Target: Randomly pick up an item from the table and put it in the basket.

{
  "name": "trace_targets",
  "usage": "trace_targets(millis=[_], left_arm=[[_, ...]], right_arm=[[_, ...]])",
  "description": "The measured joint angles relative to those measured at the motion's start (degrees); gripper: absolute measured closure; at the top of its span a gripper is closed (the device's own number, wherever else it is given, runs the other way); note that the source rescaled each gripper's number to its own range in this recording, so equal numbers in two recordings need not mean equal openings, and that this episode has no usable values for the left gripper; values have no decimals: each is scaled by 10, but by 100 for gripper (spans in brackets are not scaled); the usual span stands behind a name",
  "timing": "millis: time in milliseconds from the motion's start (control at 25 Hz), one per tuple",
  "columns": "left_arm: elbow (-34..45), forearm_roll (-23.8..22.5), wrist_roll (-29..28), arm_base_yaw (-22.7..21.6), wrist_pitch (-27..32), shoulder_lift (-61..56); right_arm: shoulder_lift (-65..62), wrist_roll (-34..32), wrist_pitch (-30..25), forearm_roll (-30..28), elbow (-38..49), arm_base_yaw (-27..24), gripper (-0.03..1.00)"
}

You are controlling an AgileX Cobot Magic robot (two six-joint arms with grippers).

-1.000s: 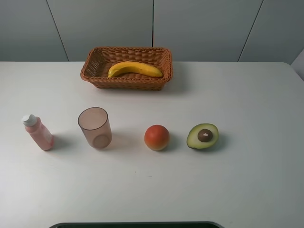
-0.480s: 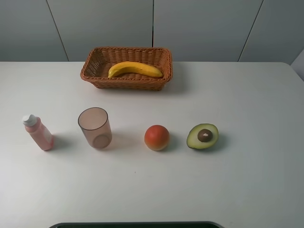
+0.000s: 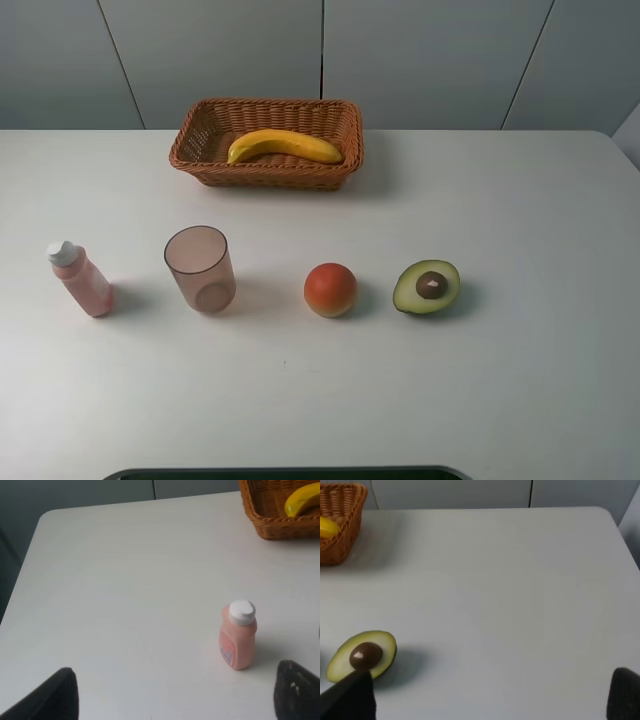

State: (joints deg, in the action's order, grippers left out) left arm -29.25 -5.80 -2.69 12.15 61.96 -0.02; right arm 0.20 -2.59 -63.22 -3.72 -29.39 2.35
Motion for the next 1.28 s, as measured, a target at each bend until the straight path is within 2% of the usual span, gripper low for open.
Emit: trace_targets(millis=[720,1280], left_arm=[[0,0,0,0,0,0],[0,0,0,0,0,0]], right_arm=[[-3,-31,3,-11,0,0,-3],[-3,-36,3,5,0,0,-3]])
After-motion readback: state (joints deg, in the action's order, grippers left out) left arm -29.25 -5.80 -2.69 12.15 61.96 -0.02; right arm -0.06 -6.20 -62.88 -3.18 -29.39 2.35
